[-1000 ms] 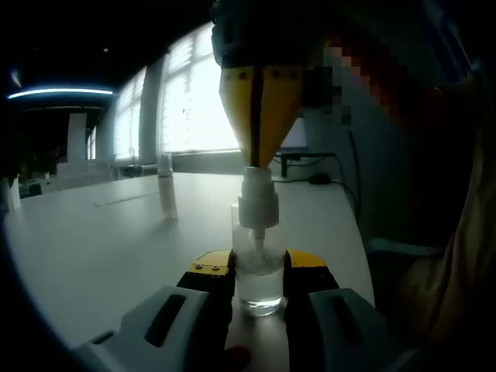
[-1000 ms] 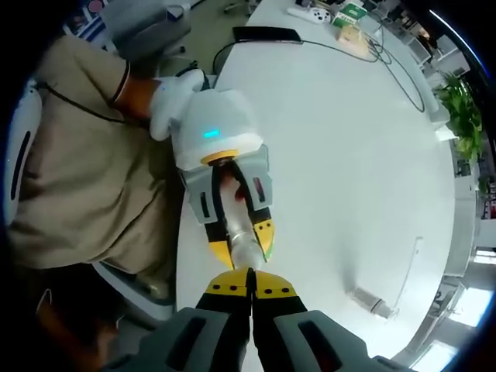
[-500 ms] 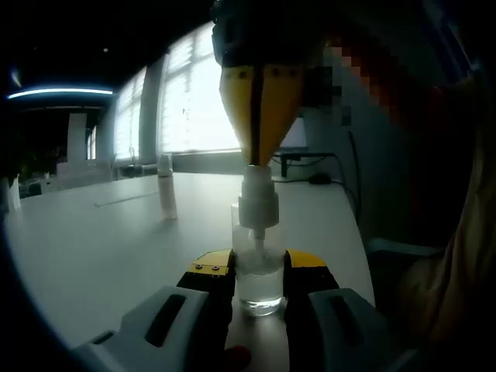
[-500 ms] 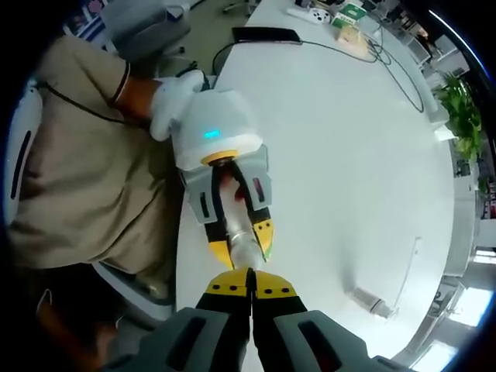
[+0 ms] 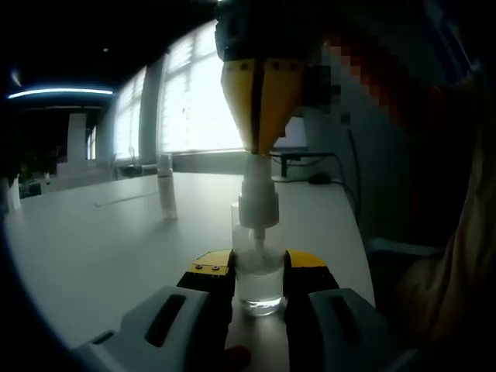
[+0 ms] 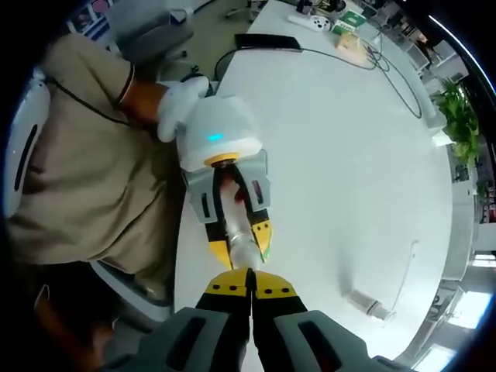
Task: Clamp pump bottle remove cover press pump head put on cover
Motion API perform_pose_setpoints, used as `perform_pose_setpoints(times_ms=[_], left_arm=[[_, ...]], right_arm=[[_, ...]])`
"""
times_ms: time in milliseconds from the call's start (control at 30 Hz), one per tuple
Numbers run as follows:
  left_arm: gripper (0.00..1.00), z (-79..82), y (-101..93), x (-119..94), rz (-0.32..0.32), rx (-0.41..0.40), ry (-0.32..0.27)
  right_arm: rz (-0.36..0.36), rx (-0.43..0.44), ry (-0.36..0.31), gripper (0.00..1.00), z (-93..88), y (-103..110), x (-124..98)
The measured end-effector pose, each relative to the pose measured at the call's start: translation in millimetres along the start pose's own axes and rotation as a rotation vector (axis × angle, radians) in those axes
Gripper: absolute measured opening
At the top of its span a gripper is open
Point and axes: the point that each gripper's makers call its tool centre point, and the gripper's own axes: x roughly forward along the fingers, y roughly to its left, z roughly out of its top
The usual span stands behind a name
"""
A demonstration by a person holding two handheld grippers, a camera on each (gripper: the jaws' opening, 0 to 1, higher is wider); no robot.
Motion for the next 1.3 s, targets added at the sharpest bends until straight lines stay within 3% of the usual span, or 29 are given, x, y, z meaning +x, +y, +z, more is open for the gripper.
perform_pose_setpoints(times_ms=[1300], left_arm=[[0.15, 0.8, -0.8, 1.4, -0.002, -0.007, 0.0]], right_arm=[[-0.003, -0.01, 0.019, 0.0, -0.8, -0.6, -0.5]])
